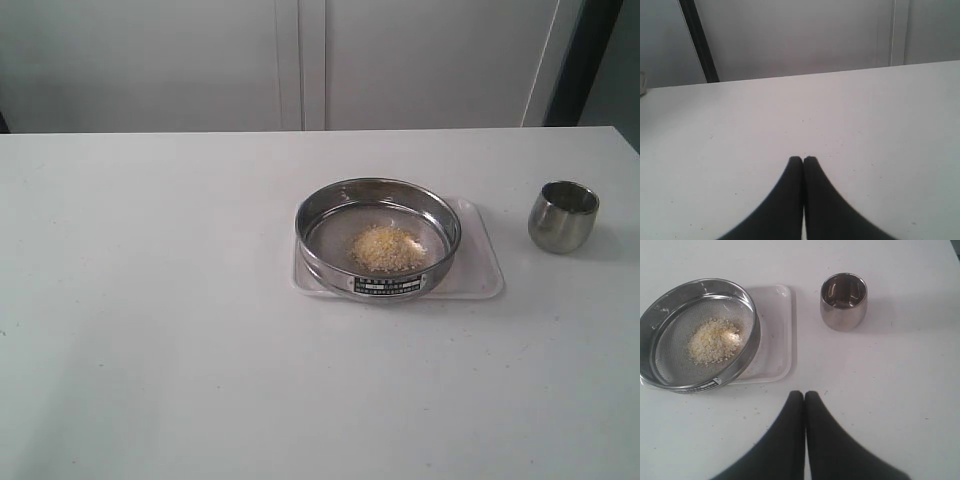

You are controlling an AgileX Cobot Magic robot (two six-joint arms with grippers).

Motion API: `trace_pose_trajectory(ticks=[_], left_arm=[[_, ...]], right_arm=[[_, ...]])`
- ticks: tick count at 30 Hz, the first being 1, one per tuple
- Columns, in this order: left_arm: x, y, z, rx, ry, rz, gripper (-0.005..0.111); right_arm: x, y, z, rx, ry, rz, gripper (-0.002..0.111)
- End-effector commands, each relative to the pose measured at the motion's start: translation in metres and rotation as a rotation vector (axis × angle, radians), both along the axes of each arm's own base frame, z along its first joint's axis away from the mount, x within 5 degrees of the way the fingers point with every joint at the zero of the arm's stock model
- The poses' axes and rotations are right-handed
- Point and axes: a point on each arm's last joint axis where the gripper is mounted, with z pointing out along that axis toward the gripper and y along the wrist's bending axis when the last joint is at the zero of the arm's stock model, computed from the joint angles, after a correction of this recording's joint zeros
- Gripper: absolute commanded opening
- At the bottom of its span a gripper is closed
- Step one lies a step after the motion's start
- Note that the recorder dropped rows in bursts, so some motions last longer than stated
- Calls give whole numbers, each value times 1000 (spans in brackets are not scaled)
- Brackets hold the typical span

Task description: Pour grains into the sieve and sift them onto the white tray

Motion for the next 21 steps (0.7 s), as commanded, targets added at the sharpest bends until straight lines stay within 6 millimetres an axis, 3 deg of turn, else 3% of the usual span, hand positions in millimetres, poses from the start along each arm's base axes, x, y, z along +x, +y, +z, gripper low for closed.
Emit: trace_pose_trajectory(ticks=[1,10,21], left_arm=[[0,0,0,-17,-16,-4,0],[1,-1,1,-114,11,-1,0],[14,-2,41,-100,153,-12,0]], right_arm=[[0,-1,1,-5,-11,-4,0],[0,-1,1,-5,-11,-4,0],[0,-1,1,-5,-11,-4,0]])
